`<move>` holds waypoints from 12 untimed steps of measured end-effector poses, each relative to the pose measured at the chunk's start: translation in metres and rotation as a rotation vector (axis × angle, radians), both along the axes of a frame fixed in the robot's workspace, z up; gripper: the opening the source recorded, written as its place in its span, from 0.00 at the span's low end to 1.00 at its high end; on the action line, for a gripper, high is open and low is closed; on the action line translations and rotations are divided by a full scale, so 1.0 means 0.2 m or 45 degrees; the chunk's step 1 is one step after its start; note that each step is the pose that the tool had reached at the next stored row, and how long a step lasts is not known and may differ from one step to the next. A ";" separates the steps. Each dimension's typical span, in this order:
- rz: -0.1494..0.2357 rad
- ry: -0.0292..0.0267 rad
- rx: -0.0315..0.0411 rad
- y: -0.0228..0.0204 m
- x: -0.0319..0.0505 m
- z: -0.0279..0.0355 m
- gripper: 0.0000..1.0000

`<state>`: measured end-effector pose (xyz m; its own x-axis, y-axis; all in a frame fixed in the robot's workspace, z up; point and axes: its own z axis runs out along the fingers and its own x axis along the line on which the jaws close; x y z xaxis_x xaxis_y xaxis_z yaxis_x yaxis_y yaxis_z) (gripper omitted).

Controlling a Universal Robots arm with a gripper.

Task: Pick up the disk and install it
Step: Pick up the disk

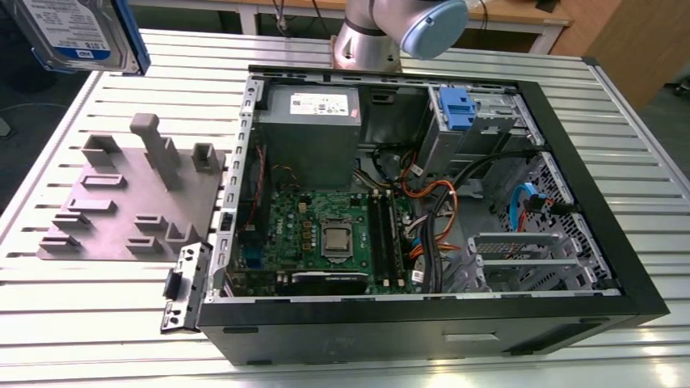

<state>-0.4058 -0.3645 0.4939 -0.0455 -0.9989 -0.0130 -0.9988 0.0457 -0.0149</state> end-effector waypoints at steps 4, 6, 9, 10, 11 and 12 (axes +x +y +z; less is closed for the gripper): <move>0.000 0.0001 -0.0001 0.000 0.006 0.000 0.37; 0.000 0.0000 0.0000 0.000 0.008 0.000 0.37; 0.000 0.0001 -0.0001 0.000 0.021 0.000 0.37; 0.000 0.0001 0.0000 0.000 0.066 0.000 0.37; 0.000 0.0001 0.0000 0.000 0.067 0.000 0.37; 0.000 0.0000 0.0000 0.000 0.067 0.000 0.37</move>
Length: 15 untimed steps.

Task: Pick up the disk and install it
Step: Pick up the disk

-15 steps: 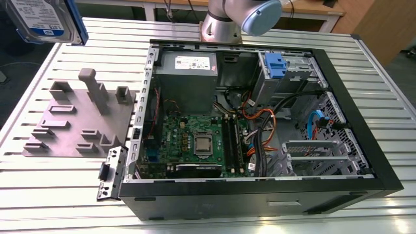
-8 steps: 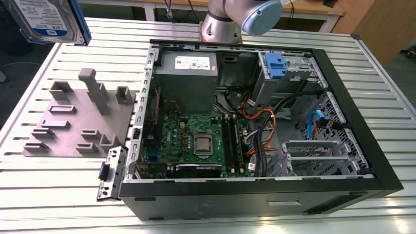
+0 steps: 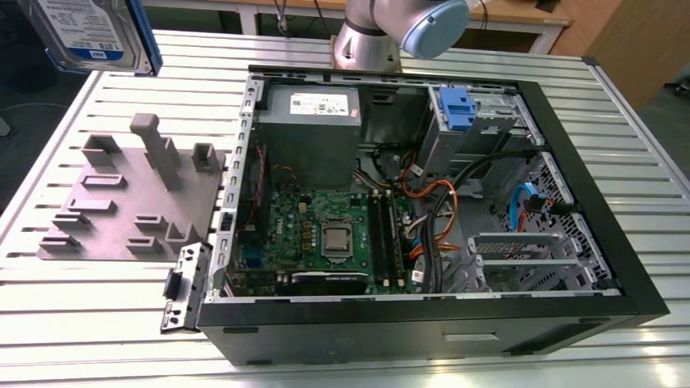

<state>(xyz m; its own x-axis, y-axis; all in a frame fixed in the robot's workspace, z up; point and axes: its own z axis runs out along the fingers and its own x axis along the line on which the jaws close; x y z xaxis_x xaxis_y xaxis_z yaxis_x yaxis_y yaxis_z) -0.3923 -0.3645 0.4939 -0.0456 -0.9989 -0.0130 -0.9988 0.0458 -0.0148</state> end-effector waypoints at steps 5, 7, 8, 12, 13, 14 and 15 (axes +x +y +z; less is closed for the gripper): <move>0.000 0.0000 0.0000 0.000 0.022 0.000 0.37; 0.000 0.0001 0.0000 0.000 0.024 0.000 0.37; 0.000 0.0001 0.0000 0.000 0.025 0.000 0.37; 0.000 0.0000 0.0000 0.000 0.029 0.000 0.37; 0.000 0.0000 0.0000 0.000 0.030 0.000 0.37; 0.000 0.0000 0.0000 0.000 0.031 0.000 0.37; 0.000 0.0000 0.0000 0.000 0.033 0.000 0.37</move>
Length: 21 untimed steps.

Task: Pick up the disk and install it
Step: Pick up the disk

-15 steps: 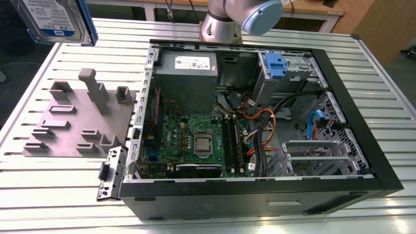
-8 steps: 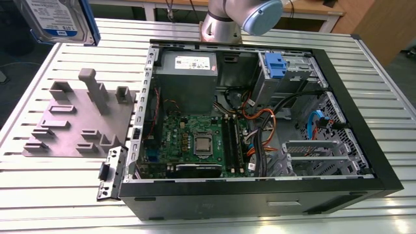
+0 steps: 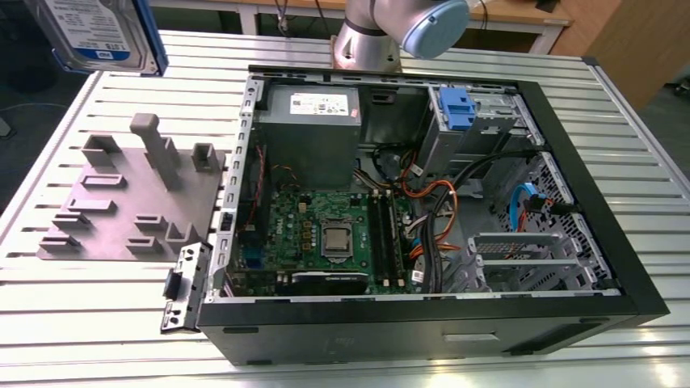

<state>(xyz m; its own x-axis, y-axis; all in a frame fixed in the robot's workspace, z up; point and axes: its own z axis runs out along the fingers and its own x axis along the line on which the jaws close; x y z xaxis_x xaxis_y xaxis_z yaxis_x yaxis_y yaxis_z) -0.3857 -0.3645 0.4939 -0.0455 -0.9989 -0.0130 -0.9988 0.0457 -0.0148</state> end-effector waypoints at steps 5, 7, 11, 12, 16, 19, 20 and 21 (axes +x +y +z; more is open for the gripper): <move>0.000 0.0001 0.0000 0.000 0.005 0.000 0.37; 0.000 0.0000 0.0000 0.000 0.008 0.000 0.37; 0.000 0.0001 0.0000 0.000 0.014 0.000 0.37; 0.000 0.0000 0.0000 0.000 0.016 0.000 0.37; 0.000 0.0000 0.0000 0.000 0.026 0.000 0.37; 0.000 -0.0001 0.0000 0.000 0.034 0.000 0.37; 0.000 0.0000 0.0000 0.000 0.036 0.000 0.37; 0.000 0.0000 0.0000 0.000 0.039 0.000 0.37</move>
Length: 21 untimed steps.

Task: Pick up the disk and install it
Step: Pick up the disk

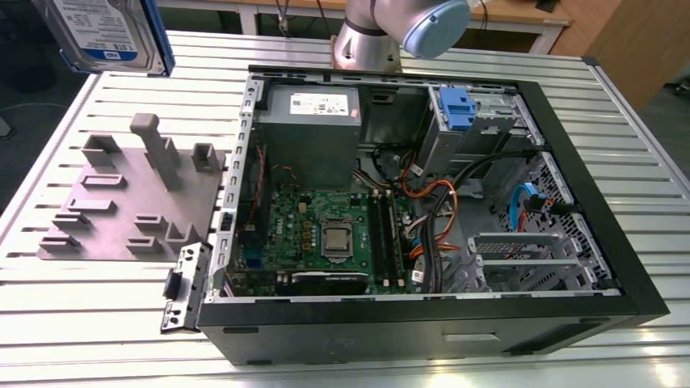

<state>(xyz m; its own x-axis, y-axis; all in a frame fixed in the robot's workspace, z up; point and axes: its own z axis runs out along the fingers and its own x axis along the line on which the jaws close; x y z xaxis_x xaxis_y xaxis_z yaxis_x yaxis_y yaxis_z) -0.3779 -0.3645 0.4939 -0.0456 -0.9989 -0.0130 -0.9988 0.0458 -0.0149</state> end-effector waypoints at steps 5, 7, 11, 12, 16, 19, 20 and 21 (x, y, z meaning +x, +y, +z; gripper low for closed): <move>0.000 0.0000 0.0000 0.000 0.012 0.000 0.37; 0.000 0.0000 0.0000 0.000 0.018 0.000 0.37; 0.000 0.0000 0.0000 0.000 0.026 0.000 0.37; 0.000 0.0000 0.0000 0.000 0.027 0.000 0.37; 0.000 0.0001 -0.0001 0.000 0.034 0.000 0.37; 0.000 0.0001 0.0000 0.000 0.044 0.000 0.37; 0.000 0.0000 0.0000 0.000 0.048 0.000 0.37; 0.000 0.0000 -0.0001 0.000 0.053 0.000 0.37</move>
<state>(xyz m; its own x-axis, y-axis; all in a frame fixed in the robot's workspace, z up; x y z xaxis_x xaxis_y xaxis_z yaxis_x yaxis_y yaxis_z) -0.3673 -0.3645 0.4939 -0.0455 -0.9989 -0.0129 -0.9988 0.0457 -0.0148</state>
